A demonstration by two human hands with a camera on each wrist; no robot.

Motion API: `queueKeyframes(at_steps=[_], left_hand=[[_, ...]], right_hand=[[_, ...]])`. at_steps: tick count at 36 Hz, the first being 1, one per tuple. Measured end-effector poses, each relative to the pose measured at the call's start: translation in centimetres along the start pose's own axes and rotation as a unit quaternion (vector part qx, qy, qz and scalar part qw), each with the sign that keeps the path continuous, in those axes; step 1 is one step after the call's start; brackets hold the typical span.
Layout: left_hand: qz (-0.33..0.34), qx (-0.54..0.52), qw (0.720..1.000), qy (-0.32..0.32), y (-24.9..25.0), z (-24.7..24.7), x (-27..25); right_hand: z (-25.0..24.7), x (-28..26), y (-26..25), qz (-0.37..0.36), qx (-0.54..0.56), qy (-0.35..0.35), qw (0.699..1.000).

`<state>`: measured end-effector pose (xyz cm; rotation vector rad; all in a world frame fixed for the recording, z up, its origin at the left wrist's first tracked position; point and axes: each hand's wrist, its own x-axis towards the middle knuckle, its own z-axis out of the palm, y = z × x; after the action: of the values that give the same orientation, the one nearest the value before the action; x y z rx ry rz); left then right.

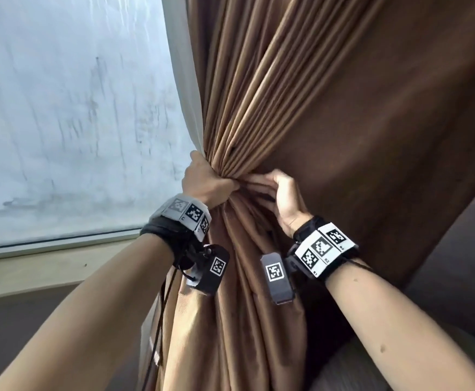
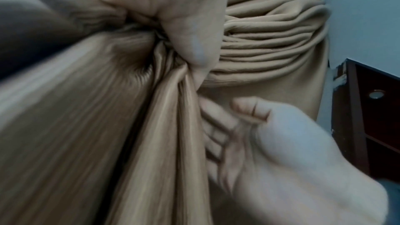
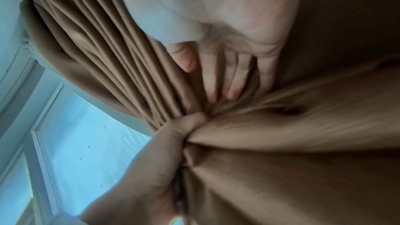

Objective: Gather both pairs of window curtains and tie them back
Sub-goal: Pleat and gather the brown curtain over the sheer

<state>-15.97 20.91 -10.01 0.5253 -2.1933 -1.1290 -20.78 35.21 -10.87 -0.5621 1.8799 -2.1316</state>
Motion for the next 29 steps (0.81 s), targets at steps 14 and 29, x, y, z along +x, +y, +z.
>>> queueKeyframes(at_steps=[14, 29], left_hand=[[-0.035, -0.038, 0.998, -0.025, -1.0, -3.9, 2.1], [-0.015, -0.07, 0.995, -0.063, -0.9, -4.3, 1.3]], right_hand=[[-13.9, 4.1, 0.8, -0.016, -0.099, 0.443, 0.891], [-8.6, 3.2, 0.5, 0.024, 0.119, 0.014, 0.993]])
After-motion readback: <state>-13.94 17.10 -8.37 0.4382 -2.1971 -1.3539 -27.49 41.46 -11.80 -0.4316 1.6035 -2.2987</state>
